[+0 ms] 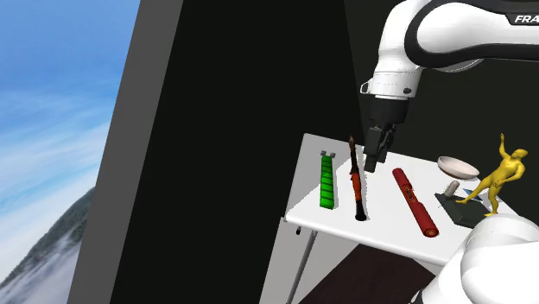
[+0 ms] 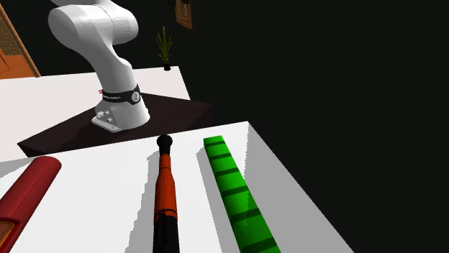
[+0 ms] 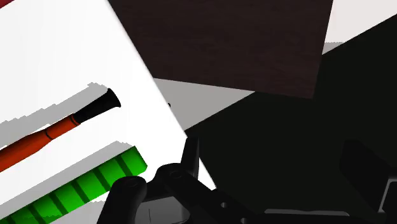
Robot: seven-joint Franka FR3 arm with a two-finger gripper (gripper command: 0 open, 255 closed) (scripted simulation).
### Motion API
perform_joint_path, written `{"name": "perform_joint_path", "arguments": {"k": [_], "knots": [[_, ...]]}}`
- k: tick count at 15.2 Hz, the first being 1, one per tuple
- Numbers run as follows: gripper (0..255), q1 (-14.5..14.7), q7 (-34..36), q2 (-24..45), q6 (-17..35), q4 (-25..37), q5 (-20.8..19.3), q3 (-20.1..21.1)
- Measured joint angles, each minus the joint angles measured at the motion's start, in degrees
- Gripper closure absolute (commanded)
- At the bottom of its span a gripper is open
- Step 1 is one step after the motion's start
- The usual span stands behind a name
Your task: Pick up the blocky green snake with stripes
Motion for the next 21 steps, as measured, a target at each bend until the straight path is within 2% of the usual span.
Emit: {"name": "perform_joint_path", "arguments": {"k": [3,15,21], "knots": [[0,-0.8,1.1,1.7,2.5,-0.6,-0.1,0.0],[0,-7.6,12.1,19.9,25.2,-1.0,-0.8,-1.1],[0,-10.9,17.2,30.2,34.4,2.1,-1.3,-2.9]]}}
